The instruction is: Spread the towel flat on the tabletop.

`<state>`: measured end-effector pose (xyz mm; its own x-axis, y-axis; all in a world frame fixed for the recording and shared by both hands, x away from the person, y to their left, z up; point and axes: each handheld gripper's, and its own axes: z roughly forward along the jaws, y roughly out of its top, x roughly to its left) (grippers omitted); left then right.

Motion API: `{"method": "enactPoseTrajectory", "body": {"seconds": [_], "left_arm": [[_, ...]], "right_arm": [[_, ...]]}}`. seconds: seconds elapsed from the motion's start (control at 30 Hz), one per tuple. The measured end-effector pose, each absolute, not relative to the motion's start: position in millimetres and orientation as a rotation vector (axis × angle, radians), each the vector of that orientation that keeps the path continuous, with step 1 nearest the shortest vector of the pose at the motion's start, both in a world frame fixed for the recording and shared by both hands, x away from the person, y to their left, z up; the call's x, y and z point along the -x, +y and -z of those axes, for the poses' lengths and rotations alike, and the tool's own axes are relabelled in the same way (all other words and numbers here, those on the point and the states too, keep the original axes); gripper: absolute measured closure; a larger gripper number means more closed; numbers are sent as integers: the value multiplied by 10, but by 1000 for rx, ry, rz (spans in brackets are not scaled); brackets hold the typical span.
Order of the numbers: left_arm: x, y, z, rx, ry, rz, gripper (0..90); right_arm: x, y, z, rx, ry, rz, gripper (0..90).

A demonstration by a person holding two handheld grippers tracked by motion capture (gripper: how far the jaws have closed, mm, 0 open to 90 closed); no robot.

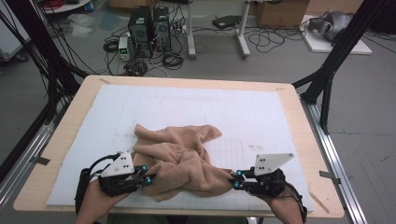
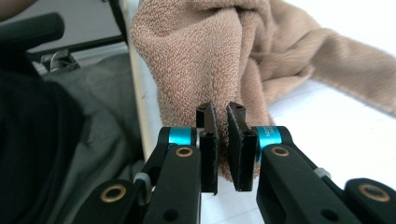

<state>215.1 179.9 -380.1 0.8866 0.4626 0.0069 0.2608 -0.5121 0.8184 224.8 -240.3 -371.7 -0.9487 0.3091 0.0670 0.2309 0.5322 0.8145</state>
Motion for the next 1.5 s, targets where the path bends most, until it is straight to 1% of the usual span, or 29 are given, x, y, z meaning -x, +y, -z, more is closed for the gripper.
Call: {"method": "enactPoseTrajectory", "body": {"seconds": [0.13,0.17,0.2,0.23,0.33,0.37,0.5,0.57,0.63,0.73,0.83,0.9,0.93,0.97,1.0,1.03,1.1,1.17,1.2,1.3,1.5], "left_arm": [[-2017,1895,3851,-2154,530,-261,790],[-1999,1925,3849,-2150,529,-257,786],[-1988,1953,3837,-2143,532,-251,770],[-1988,1953,3837,-2143,532,-251,738],[-2019,2037,3703,-2096,551,-258,633],[-2045,2045,3662,-2093,548,-266,604],[-2214,2008,3577,-2081,562,-313,558],[-2338,1954,3604,-2080,588,-327,549],[-2469,1887,3664,-2102,616,-334,525],[-2631,1788,3758,-2153,659,-380,475],[-2776,1743,3851,-2201,691,-377,469],[-2864,1733,3928,-2211,718,-336,467],[-2905,1731,3972,-2220,725,-301,473],[-2935,1722,4017,-2229,731,-265,501],[-2956,1709,4065,-2248,726,-250,548],[-2974,1693,4109,-2269,726,-229,603],[-2982,1651,4178,-2288,724,-224,683],[-2983,1654,4179,-2275,718,-224,732],[-2982,1662,4172,-2271,718,-225,762],[-2950,1691,4136,-2255,700,-243,813],[-2861,1758,4048,-2210,677,-277,836]], "right_arm": [[-2154,-2296,3802,-434,2716,-1386,834],[-2148,-2270,3809,-420,2723,-1395,812],[-2151,-2249,3803,-415,2717,-1410,770],[-2158,-2240,3779,-425,2710,-1419,730],[-2223,-2254,3660,-424,2642,-1488,664],[-2257,-2258,3619,-429,2621,-1500,660],[-2453,-2187,3587,-457,2589,-1454,629],[-2574,-2094,3656,-475,2606,-1433,619],[-2702,-1985,3752,-490,2629,-1400,601],[-2897,-1825,3900,-504,2661,-1301,567],[-3069,-1712,4036,-533,2683,-1262,534],[-3152,-1647,4124,-545,2706,-1213,525],[-3189,-1620,4171,-552,2725,-1178,525],[-3221,-1598,4223,-560,2738,-1157,528],[-3248,-1583,4271,-573,2751,-1145,540],[-3270,-1573,4318,-580,2761,-1141,576],[-3282,-1576,4381,-566,2793,-1147,705],[-3267,-1592,4389,-547,2801,-1157,778],[-3261,-1600,4381,-544,2803,-1153,797],[-3216,-1655,4333,-539,2808,-1151,812],[-2975,-1928,4151,-563,2760,-1197,814]]}}
